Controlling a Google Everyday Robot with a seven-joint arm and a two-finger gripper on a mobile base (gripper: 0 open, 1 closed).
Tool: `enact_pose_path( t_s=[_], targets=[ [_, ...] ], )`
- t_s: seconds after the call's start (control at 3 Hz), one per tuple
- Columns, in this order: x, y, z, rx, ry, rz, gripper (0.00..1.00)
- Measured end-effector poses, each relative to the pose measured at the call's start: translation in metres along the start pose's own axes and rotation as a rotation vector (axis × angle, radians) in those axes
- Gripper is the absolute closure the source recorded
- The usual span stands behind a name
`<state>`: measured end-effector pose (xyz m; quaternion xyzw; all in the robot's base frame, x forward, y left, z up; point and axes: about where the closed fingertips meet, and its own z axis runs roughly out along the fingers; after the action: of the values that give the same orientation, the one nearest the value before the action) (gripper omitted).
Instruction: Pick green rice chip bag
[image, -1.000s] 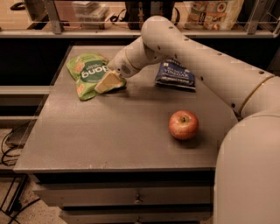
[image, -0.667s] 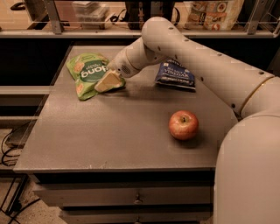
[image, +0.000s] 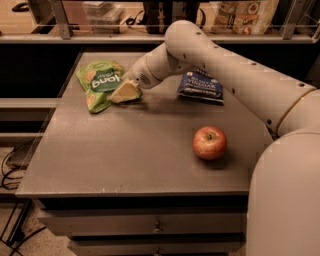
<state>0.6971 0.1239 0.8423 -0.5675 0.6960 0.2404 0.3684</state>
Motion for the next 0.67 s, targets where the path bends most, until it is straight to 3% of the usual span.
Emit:
enact_pose_path(
  t_s=[0.67],
  targets=[
    [-0.021, 0.0, -0.026, 0.014, -0.056, -0.013, 1.0]
  ],
)
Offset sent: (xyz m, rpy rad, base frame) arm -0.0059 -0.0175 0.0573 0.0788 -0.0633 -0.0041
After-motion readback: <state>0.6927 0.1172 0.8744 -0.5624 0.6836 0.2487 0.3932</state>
